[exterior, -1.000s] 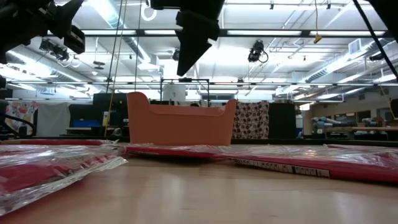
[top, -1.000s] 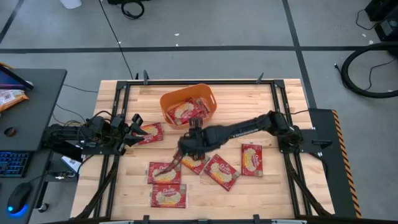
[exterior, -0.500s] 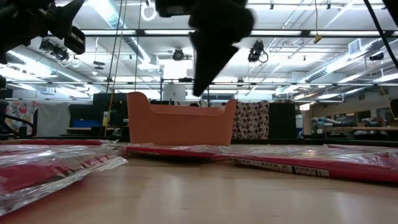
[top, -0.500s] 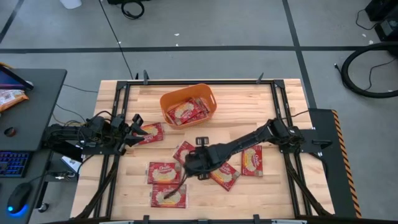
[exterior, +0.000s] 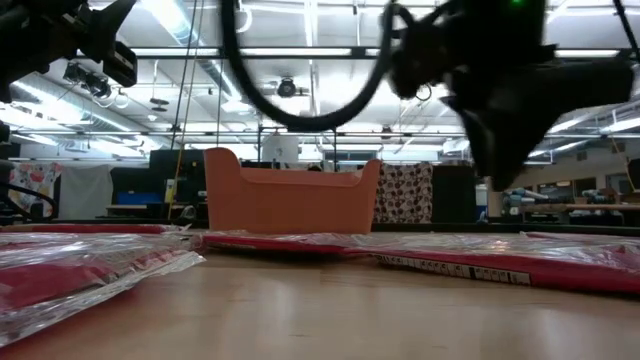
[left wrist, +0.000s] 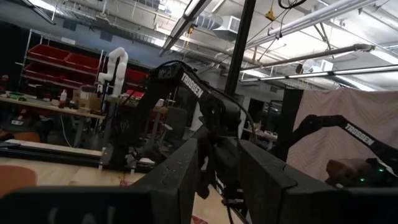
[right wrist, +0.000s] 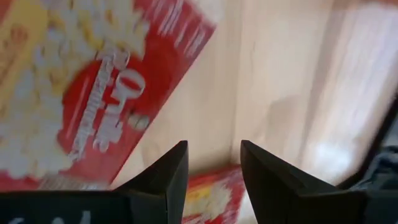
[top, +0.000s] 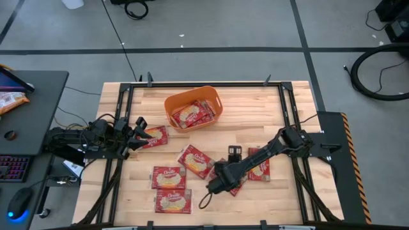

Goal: Sort popcorn bags into baskets
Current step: Put the popcorn bag into the orange bin

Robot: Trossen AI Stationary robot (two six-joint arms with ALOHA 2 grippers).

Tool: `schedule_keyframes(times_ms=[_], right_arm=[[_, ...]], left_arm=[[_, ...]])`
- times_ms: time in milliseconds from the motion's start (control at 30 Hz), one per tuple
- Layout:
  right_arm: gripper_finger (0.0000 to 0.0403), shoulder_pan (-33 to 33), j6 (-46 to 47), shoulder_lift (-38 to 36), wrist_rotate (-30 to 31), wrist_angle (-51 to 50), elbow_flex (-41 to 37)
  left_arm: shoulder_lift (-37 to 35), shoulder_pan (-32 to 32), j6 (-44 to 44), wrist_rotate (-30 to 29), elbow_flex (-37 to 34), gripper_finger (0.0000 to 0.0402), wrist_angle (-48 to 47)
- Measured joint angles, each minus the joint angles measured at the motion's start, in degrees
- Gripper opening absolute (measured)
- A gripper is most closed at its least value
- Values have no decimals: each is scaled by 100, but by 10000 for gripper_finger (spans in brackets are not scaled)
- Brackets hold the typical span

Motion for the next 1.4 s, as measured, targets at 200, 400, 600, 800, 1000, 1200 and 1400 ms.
schedule_keyframes(times_ms=[200, 400, 600, 800, 1000, 1200, 1400], right_arm=[[152, -12, 833, -1106, -771, 640, -1438], [152, -309, 2187, -2254, -1985, 1517, -3063], [152, -739, 2787, -3016, -2833, 2306, -4256], [152, -1146, 2921, -3104, -3378, 2640, -4895], [151, -1483, 1901, -2843, -3437, 3024, -4983], [146, -1671, -591, -2524, -2673, 2871, -4770], [133, -1336, -2337, -2451, -479, 2664, -4049]], left_arm=[[0, -1, 0, 0, 0, 117, 0], [0, -1, -184, -2, 0, 117, 0], [0, -1, -297, -1, 0, 117, 0], [0, -1, -297, -2, 0, 117, -2], [0, -1, -297, -2, 0, 117, 0], [0, -1, -295, -1, 0, 117, -2], [0, -1, -293, -2, 0, 117, -1]])
